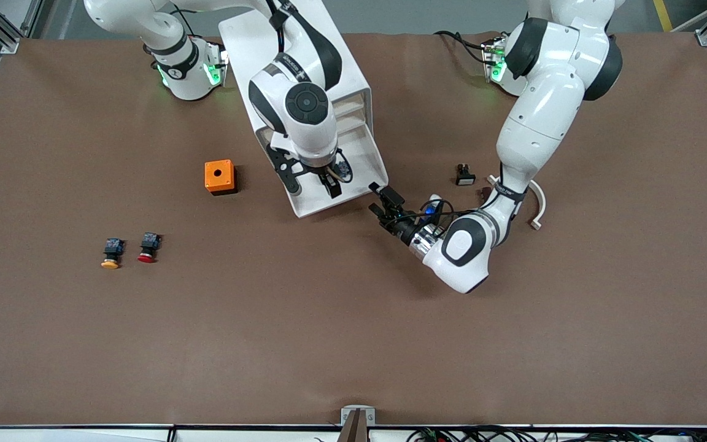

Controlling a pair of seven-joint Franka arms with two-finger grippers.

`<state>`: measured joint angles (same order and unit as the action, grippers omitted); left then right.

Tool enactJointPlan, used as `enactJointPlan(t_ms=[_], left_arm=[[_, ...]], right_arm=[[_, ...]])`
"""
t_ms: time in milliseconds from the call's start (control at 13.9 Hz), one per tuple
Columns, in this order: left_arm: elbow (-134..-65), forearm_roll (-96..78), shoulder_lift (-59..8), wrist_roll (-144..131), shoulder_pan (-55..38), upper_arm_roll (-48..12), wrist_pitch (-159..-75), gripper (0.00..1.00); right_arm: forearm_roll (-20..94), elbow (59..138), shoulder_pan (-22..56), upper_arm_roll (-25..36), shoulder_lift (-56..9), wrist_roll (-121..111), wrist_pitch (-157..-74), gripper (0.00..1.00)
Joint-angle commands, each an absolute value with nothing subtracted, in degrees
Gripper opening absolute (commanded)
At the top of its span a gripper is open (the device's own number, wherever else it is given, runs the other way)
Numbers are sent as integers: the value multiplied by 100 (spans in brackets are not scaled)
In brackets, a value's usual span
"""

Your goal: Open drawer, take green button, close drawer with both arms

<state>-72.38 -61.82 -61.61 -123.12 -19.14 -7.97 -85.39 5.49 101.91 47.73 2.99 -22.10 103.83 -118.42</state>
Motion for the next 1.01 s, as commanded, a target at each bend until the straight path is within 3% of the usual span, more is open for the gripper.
enactJointPlan(t_ms=[0,505,937], left_arm=[[-7058,-6249,-6039,-11833,-1802,-853,-8403,100],[-6759,-6092,-5871,-9864,-1819,-747,-8104,100],[-6750,-4336,-5240,-6836,-1802,-608,-8287,100]], right_arm=[[457,10231,4922,352,-2267,10652,-11988,100],[448,10213,5115,352,-2531,10863,-12322,100],[466,10187,5282,352,-2724,10863,-12384,100]])
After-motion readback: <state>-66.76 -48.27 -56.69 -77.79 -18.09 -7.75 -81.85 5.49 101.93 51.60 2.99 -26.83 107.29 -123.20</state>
